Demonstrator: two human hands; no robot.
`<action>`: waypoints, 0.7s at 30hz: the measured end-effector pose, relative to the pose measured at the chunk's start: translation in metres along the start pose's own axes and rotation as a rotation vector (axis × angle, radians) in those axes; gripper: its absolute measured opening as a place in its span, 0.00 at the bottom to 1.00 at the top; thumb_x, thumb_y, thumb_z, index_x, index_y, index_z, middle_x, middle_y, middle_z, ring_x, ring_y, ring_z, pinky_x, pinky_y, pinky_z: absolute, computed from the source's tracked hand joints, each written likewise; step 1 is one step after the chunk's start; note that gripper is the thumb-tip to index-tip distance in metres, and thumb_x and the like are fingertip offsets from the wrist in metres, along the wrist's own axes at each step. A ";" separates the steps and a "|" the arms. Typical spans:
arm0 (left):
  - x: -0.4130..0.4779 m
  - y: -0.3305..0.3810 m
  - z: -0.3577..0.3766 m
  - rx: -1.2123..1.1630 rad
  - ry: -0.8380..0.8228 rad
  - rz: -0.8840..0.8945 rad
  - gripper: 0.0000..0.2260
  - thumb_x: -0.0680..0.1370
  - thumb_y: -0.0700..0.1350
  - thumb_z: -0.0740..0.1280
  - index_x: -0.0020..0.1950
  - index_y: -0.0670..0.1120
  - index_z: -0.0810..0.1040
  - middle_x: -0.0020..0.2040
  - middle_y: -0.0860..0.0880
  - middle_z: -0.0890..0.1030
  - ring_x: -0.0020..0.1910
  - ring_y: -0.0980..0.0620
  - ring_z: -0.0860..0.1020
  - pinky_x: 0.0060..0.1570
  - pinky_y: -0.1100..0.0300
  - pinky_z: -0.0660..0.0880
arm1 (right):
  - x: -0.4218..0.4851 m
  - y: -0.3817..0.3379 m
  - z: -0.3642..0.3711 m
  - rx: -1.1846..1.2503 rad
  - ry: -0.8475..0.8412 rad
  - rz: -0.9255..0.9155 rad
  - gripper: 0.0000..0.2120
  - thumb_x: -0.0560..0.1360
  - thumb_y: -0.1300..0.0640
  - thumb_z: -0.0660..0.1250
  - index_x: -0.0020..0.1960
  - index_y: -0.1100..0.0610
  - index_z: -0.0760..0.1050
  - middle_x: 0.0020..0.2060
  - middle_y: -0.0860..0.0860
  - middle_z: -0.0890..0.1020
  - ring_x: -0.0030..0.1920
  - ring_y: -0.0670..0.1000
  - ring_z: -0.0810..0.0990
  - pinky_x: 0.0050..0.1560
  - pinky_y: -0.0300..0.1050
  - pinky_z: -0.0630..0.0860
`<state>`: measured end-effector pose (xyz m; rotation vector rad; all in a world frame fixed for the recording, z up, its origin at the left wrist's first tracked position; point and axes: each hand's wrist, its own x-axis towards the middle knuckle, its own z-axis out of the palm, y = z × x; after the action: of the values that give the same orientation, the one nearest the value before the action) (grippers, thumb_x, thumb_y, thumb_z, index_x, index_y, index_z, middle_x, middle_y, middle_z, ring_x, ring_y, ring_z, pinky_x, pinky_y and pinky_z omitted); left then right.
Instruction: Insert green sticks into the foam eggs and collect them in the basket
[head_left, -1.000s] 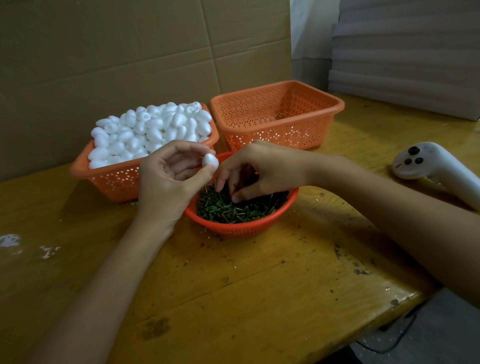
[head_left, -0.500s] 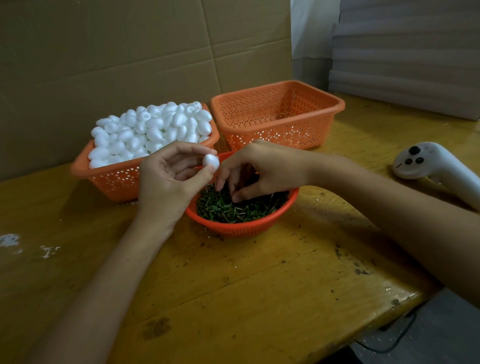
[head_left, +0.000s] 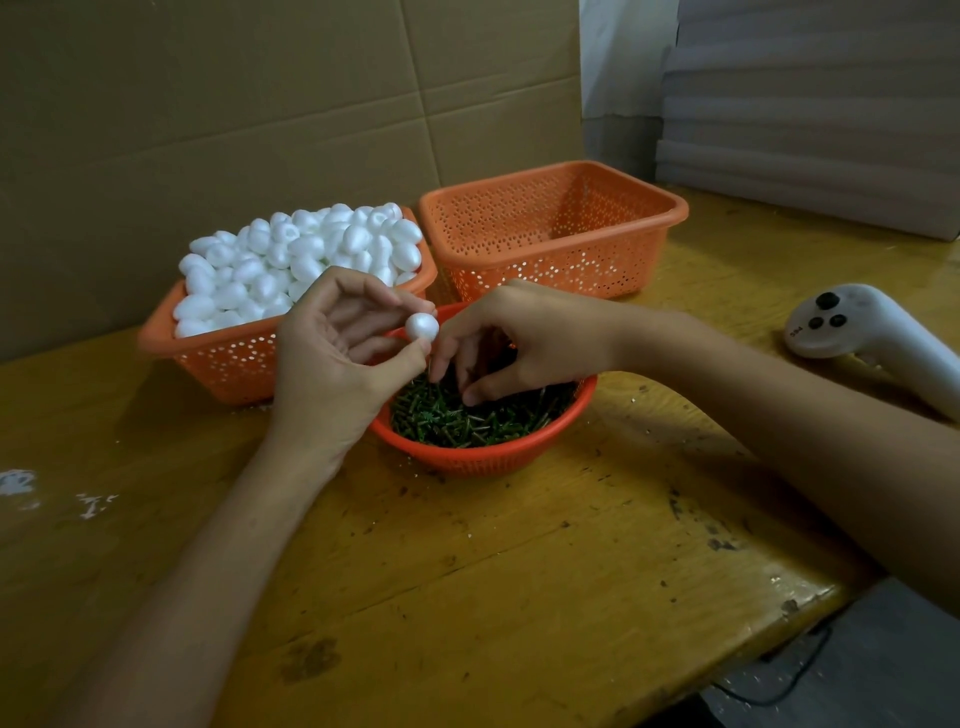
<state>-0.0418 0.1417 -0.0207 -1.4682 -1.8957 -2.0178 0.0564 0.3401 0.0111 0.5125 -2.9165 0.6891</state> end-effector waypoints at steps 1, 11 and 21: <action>0.000 0.001 0.000 0.020 -0.007 0.007 0.16 0.74 0.29 0.77 0.53 0.42 0.74 0.52 0.43 0.87 0.58 0.44 0.86 0.55 0.53 0.84 | 0.000 0.000 0.000 -0.002 0.001 0.000 0.15 0.75 0.56 0.78 0.61 0.50 0.83 0.45 0.41 0.87 0.49 0.39 0.84 0.58 0.50 0.78; 0.000 0.007 0.002 0.179 -0.046 0.078 0.15 0.74 0.30 0.77 0.51 0.46 0.78 0.52 0.46 0.87 0.55 0.48 0.86 0.51 0.55 0.84 | 0.000 -0.001 0.000 -0.006 0.003 -0.005 0.14 0.74 0.57 0.78 0.60 0.51 0.83 0.45 0.42 0.87 0.48 0.38 0.84 0.58 0.47 0.78; 0.000 0.004 0.001 0.216 -0.018 0.047 0.14 0.73 0.35 0.80 0.53 0.45 0.80 0.51 0.50 0.86 0.54 0.48 0.86 0.49 0.57 0.84 | 0.001 0.000 0.000 0.000 0.013 -0.001 0.14 0.74 0.57 0.78 0.59 0.51 0.84 0.45 0.43 0.87 0.48 0.39 0.84 0.57 0.48 0.78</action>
<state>-0.0391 0.1414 -0.0178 -1.4655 -1.9921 -1.7222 0.0558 0.3403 0.0114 0.5074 -2.9035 0.6901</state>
